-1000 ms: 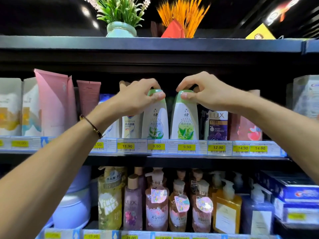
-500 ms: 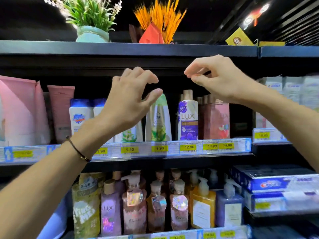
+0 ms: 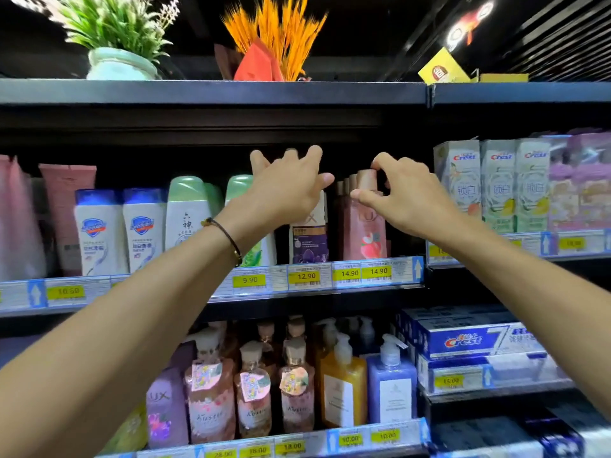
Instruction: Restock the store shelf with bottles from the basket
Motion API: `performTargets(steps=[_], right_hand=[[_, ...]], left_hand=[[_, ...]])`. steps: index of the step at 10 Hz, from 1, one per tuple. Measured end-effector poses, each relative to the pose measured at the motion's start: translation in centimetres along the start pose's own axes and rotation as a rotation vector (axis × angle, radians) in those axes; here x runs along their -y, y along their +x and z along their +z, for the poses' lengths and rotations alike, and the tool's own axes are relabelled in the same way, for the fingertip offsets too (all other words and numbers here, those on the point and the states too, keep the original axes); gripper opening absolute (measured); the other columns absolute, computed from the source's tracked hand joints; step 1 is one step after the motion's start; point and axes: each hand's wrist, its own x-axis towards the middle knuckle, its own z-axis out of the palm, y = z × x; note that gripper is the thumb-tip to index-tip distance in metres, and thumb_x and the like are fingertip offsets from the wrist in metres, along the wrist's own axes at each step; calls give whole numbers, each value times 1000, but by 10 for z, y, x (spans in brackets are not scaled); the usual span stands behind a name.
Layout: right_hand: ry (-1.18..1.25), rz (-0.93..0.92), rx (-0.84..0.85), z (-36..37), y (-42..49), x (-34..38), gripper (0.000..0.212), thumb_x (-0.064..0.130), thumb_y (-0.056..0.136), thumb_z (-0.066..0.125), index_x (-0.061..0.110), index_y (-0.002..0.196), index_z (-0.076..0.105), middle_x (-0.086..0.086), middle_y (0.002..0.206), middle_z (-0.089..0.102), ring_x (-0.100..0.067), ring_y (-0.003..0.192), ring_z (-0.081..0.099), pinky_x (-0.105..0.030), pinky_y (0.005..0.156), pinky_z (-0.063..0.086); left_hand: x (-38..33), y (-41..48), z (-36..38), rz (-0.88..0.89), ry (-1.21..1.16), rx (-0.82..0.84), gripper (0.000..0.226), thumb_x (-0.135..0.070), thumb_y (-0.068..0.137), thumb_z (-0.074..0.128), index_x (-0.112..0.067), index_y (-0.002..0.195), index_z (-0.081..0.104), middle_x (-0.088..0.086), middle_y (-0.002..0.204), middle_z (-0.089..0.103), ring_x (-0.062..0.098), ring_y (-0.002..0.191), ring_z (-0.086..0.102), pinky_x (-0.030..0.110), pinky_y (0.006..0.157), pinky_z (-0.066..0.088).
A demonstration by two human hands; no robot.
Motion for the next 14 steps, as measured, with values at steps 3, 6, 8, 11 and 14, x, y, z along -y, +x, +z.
performTargets(steps=[3,6,8,11,14], right_hand=[[243,37,21,15,-6,-2,48,49,87,66,20,116,41,-13,99,55,-38,93,52,-39,73,40],[368,24,22,17,-4,-15,43,47,87,65,20,111,42,-12,98,57,-35,95,49,-38,73,37],[385,-10,15,15,-6,-19,41,46,87,64,20,109,42,-7,92,57,-31,90,51,-37,72,38],[433,-44,53,13,-9,-21,45,46,92,64,19,119,41,-5,95,55,-28,95,43,-39,79,35],[382,-20,62,4,-15,-13,64,50,94,59,17,142,33,-15,107,60,-41,112,51,-46,90,40]], left_hand=[[0,15,11,-74,-263,-49,15,-34,100,52,-19,99,56,13,110,62,37,104,56,38,75,34],[-13,13,10,-120,-329,-95,18,-32,99,55,-15,102,61,8,104,62,32,101,56,37,77,38],[-16,11,7,-135,-269,-69,21,-34,101,51,-16,107,58,12,111,62,34,105,55,38,77,37],[-25,-3,4,-156,-207,-70,30,-32,106,41,-18,130,52,5,105,45,27,92,48,40,78,36],[-22,-37,-3,-165,-96,-180,41,-20,103,45,-20,144,40,13,124,48,36,105,47,47,87,41]])
